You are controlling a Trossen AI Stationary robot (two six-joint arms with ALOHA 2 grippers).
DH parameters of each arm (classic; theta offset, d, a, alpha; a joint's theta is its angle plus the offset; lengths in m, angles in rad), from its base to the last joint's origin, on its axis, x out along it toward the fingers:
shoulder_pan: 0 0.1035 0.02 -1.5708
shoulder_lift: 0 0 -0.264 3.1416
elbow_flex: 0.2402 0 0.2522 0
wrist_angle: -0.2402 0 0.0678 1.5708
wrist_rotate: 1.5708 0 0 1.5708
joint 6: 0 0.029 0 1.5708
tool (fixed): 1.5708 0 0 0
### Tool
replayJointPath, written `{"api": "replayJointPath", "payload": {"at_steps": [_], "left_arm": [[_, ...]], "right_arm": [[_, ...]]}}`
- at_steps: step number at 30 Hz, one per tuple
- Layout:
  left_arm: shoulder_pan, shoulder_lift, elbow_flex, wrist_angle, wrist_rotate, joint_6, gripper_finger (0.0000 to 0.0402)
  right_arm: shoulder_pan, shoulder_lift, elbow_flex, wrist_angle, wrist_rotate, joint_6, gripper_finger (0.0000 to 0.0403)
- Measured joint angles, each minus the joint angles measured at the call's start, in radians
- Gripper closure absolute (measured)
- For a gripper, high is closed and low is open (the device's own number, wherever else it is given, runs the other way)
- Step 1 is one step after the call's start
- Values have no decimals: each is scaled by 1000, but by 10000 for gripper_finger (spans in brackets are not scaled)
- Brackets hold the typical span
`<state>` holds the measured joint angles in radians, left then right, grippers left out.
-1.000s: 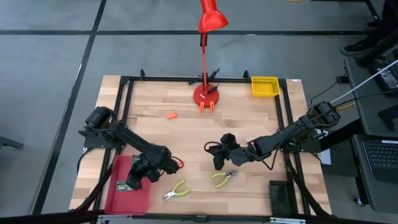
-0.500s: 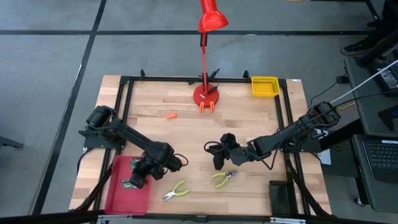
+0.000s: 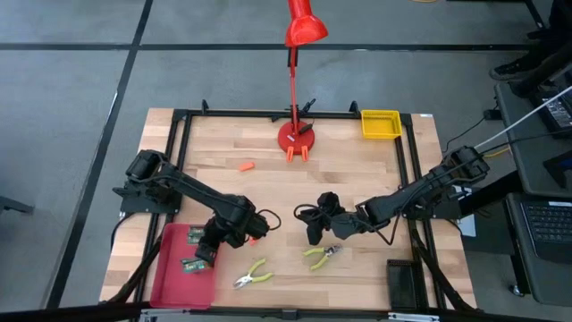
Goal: Pick & Place School Supplies
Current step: Put the green hole puncher into the yellow bin
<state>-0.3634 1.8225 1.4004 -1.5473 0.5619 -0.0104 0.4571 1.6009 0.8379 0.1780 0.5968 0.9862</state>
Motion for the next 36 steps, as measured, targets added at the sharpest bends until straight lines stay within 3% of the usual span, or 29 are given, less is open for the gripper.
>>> {"api": "replayJointPath", "payload": {"at_steps": [7, 26, 36], "left_arm": [[21, -3, 73, 26, -116, -107, 261], [19, -11, 352, 277, -629, -515, 261], [-59, -10, 358, 396, -684, -526, 261]], "right_arm": [[20, 0, 0, -9, 25, 20, 314], [110, 0, 0, -6, 50, 107, 314], [132, 0, 0, 52, -8, 80, 314]]}}
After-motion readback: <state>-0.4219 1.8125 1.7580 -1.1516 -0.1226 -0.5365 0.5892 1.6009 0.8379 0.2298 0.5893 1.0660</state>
